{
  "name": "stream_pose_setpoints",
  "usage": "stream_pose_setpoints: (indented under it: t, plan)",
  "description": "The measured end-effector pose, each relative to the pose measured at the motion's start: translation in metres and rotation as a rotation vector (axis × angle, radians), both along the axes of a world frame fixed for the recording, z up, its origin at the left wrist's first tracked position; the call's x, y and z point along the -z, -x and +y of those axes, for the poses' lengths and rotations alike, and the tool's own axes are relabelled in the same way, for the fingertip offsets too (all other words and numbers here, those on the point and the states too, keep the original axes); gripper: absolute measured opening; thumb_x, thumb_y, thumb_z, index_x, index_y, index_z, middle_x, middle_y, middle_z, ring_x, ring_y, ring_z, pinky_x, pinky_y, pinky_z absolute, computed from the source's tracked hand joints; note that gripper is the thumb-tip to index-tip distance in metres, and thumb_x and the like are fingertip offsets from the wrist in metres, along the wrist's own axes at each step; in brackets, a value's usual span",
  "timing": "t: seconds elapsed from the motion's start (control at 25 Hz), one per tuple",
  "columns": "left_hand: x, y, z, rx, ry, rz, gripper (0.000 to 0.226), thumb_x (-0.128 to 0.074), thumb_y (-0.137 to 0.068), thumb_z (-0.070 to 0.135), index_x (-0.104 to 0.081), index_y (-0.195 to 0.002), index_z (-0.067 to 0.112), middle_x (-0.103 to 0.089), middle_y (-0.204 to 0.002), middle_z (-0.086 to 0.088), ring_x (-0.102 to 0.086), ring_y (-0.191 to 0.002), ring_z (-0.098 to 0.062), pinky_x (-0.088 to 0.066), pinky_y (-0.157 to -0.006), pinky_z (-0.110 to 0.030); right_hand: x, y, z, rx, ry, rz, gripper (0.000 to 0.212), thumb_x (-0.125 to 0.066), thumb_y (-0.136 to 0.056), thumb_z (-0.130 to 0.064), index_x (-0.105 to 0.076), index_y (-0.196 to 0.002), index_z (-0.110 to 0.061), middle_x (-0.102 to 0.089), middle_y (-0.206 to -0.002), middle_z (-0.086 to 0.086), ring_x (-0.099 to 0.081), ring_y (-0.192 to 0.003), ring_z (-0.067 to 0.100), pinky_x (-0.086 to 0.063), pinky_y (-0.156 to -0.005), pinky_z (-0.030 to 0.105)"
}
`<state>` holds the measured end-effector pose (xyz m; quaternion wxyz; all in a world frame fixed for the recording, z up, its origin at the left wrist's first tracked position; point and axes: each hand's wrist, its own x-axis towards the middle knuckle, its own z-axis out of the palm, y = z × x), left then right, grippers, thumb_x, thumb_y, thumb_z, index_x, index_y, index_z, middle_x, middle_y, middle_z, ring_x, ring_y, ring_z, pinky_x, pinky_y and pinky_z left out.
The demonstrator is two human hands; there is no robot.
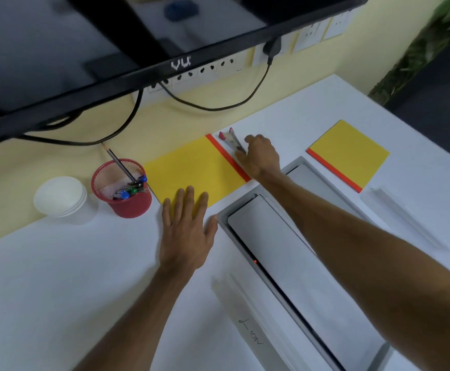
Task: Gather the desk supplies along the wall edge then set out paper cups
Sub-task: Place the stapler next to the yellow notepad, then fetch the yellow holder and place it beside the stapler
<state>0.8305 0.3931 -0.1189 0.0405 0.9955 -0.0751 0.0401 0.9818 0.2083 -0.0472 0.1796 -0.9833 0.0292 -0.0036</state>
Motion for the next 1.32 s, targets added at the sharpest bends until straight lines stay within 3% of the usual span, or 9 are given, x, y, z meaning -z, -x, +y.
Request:
stream_pose_setpoints:
  t: [0.12,0.28,0.52,0.84,1.32]
  plan:
    - [-0.009,0.001,0.002,0.01,0.021,0.063,0.068,-0.013,-0.101,0.059,-0.02,-0.158,0.022,-0.017,-0.165,-0.012,-0.01,-0.154,-0.03,-0.014,-0.122,-0.052,-0.02,0.059,-0.011,-0.076,0.096,-0.006,0.04,-0.053,-0.097,-0.032,-0.055,-0.129,-0.009,-0.058,-0.123,0.014,-0.052,-0.116,0.033,-0.048,-0.087,0.043]
    - [-0.035,0.002,0.004,0.078,0.096,0.169,0.075,-0.011,-0.096,0.062,-0.01,-0.159,0.02,-0.007,-0.166,-0.013,-0.001,-0.154,-0.032,-0.007,-0.124,-0.052,-0.044,0.156,-0.028,-0.091,0.024,-0.005,0.037,-0.054,-0.096,-0.03,-0.057,-0.128,-0.011,-0.062,-0.117,0.011,-0.055,-0.111,0.031,-0.053,-0.084,0.043]
    - [-0.113,0.052,-0.023,0.217,0.342,0.085,0.066,-0.034,-0.1,0.052,-0.027,-0.157,0.019,-0.021,-0.164,-0.013,-0.015,-0.152,-0.032,-0.019,-0.12,-0.055,-0.096,0.285,-0.06,0.04,-0.028,-0.005,0.04,-0.053,-0.099,-0.032,-0.055,-0.134,-0.012,-0.061,-0.123,0.011,-0.058,-0.109,0.03,-0.053,-0.086,0.044]
    - [-0.204,0.215,-0.116,0.478,0.438,0.213,0.064,-0.052,-0.099,0.039,-0.033,-0.154,0.013,-0.024,-0.162,-0.015,-0.017,-0.151,-0.032,-0.02,-0.119,-0.052,-0.15,0.499,-0.122,0.38,-0.093,0.071,0.05,-0.05,-0.1,-0.036,-0.046,-0.144,-0.013,-0.052,-0.14,0.01,-0.052,-0.122,0.032,-0.044,-0.099,0.041]
    - [-0.276,0.517,-0.233,0.836,0.44,0.393,0.066,-0.045,-0.101,0.044,-0.022,-0.157,0.02,-0.015,-0.166,-0.005,-0.011,-0.153,-0.022,-0.01,-0.121,-0.039,-0.21,0.848,-0.191,0.75,-0.09,-0.046,0.052,-0.048,-0.101,-0.04,-0.042,-0.147,-0.018,-0.045,-0.147,0.005,-0.045,-0.132,0.024,-0.038,-0.104,0.037]
